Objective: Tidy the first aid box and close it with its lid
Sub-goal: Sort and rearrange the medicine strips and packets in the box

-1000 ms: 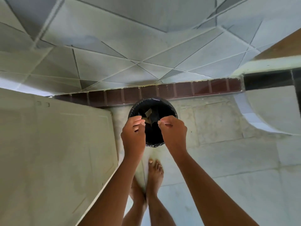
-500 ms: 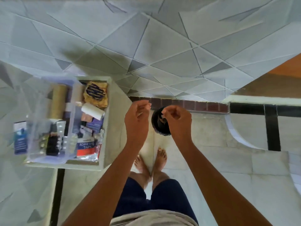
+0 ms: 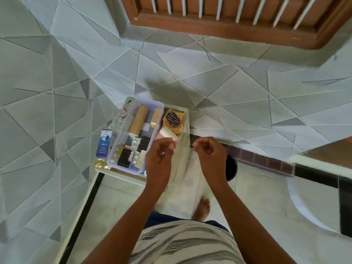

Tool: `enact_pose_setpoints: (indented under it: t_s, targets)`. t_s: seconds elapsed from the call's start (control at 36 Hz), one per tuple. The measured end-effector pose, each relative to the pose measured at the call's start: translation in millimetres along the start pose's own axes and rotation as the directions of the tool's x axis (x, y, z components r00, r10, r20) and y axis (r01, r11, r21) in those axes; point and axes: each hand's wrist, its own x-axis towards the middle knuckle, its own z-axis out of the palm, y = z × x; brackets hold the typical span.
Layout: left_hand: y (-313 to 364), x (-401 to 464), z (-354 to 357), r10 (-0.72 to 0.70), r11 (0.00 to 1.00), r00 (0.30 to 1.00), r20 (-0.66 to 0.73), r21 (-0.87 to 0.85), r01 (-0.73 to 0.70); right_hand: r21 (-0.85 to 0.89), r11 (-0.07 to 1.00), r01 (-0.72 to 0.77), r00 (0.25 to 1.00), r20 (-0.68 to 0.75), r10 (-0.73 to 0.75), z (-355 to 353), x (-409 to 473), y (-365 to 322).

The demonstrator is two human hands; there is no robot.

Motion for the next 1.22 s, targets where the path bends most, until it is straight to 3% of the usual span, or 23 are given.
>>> enact_pose_setpoints:
  t_s: [0.14, 0.22, 0.47, 0.69, 0.83, 1.0, 1.22]
  targets:
    - [-11.6, 13.0, -43.8, 0.011, 1.000, 1.000, -0.004, -0.009, -0.011, -0.067, 0.998, 0.020, 0.999, 0.026, -0.018, 39.0, -3.6, -5.1]
    - [-24.2, 26.5, -67.7, 0.001, 0.998, 0.999, 0.045, 0.071, -0.005, -0.116, 0.993, 0.018, 1.000, 0.012, -0.017, 67.0, -6.5, -3.6]
    - [-50.0, 77.7, -127.9, 0.102, 0.972, 0.979, 0.175, 0.191, -0.135, -0.287, 0.955, -0.072, 0.989, -0.141, 0.032, 125.4, -14.7, 7.8]
    - [-71.5, 118.9, -180.6, 0.205, 0.896, 0.970, 0.133, 0.373, -0.241, -0.465, 0.876, -0.132, 0.975, -0.220, 0.031, 155.7, 3.7, 24.1]
    - [-97.7, 138.0, -201.6, 0.112, 0.892, 0.992, 0.066, 0.433, -0.130, -0.583, 0.796, -0.162, 0.982, -0.173, 0.074, 162.8, 12.5, 29.1]
    - [-108.2, 154.9, -206.2, -0.020, 0.744, 0.998, -0.064, 0.666, 0.058, -0.722, 0.681, -0.122, 0.992, -0.110, 0.061, 164.8, 22.6, 34.0]
    - [-113.0, 165.9, -207.5, -0.133, 0.722, 0.990, -0.050, 0.680, 0.131, -0.818, 0.571, -0.064, 0.997, -0.075, 0.005, 169.9, 33.2, 31.3]
